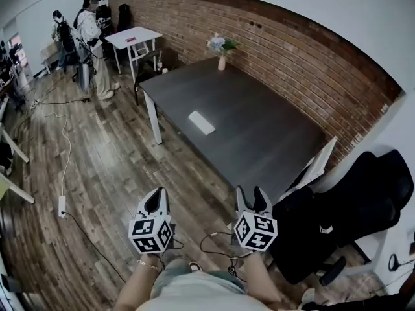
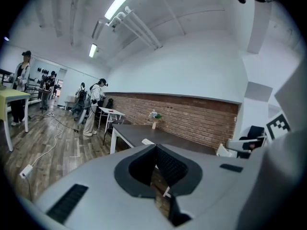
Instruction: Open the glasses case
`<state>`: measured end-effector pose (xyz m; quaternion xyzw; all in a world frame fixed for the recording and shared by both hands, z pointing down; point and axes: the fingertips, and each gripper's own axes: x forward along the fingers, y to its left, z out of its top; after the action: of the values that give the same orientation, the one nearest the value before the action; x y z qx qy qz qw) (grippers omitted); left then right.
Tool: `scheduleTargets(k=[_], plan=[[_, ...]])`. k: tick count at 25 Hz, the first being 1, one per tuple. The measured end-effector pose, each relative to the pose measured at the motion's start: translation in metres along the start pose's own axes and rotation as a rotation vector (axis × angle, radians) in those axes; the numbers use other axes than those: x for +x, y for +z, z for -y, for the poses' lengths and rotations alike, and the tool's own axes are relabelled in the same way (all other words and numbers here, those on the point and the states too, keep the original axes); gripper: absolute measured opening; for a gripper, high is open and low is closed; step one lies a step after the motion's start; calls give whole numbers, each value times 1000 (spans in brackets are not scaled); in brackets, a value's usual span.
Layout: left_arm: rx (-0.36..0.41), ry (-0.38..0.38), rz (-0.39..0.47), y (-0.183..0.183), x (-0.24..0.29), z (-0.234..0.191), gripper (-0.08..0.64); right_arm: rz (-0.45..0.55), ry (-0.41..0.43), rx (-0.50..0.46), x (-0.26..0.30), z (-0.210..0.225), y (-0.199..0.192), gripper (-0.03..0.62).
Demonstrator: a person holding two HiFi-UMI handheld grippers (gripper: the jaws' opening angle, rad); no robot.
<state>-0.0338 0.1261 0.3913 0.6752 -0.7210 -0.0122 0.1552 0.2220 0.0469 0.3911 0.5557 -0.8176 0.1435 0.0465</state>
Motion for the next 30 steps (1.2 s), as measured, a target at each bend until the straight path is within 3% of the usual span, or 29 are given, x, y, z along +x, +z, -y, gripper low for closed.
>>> scheduleTargets(k=[5, 13, 24, 30], plan=[[6, 2, -28, 1, 36, -11, 5, -30, -8, 14, 31, 5, -7, 252], [25, -59, -42, 13, 129, -45, 5, -38, -66, 38, 108, 0, -8, 252], [42, -188, -65, 87, 298, -108, 5, -12, -150, 40, 252, -48, 47, 252], [34, -253, -87, 103, 367, -129, 5, -11, -229, 42, 307, -51, 63, 252]])
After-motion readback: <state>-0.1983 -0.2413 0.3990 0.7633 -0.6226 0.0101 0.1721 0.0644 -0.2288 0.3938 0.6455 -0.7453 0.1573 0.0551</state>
